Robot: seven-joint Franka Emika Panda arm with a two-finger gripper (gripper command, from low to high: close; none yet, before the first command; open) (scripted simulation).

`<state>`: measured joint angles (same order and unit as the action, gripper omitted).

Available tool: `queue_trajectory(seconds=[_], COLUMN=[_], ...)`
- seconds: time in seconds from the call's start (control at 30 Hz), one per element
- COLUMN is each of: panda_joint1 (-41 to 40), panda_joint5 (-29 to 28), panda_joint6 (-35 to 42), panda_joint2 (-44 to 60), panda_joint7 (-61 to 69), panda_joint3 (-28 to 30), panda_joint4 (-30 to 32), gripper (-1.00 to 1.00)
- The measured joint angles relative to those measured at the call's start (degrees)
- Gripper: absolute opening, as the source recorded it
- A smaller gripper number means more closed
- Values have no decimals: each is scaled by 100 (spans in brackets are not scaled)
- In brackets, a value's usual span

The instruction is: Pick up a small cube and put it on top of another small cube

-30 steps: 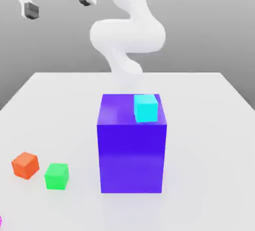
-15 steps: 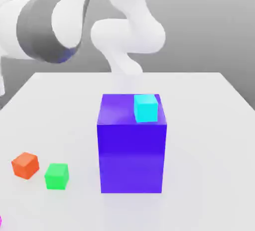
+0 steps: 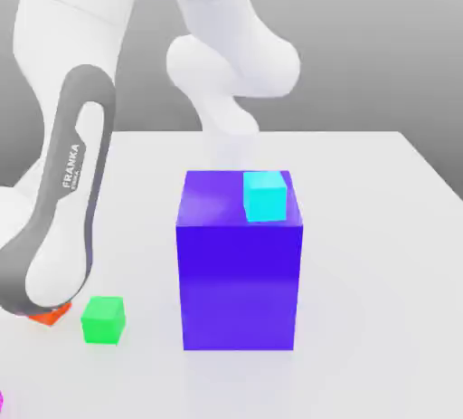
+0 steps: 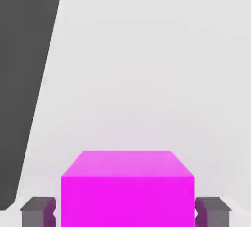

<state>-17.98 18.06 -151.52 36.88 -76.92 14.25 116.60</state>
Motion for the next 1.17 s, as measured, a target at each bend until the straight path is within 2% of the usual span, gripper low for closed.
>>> queue_trajectory(seconds=[0.1,0.23,0.43,0.57,0.67,0.87,0.93,1.03,1.07,1.17], panda_joint1=[10,204,336,475,580,560,634,536,476,476], panda_joint5=[-6,-268,-305,-530,-880,-1946,-1797,-1256,-1090,-1091], panda_joint6=[18,505,433,281,145,-195,-529,-1092,-1241,-1242], panda_joint2=[-22,-728,-1730,-2447,-3012,-3980,-3707,-3104,-2938,-2938], panda_joint7=[-5,-182,-87,-142,-313,-931,-816,-426,-306,-306], panda_joint3=[14,268,308,360,414,382,401,178,85,84], panda_joint4=[6,228,1368,2192,2820,3969,4035,4024,4014,4014], gripper=[-100,-100,-100,-100,-100,-100,-100,-100,100,100])
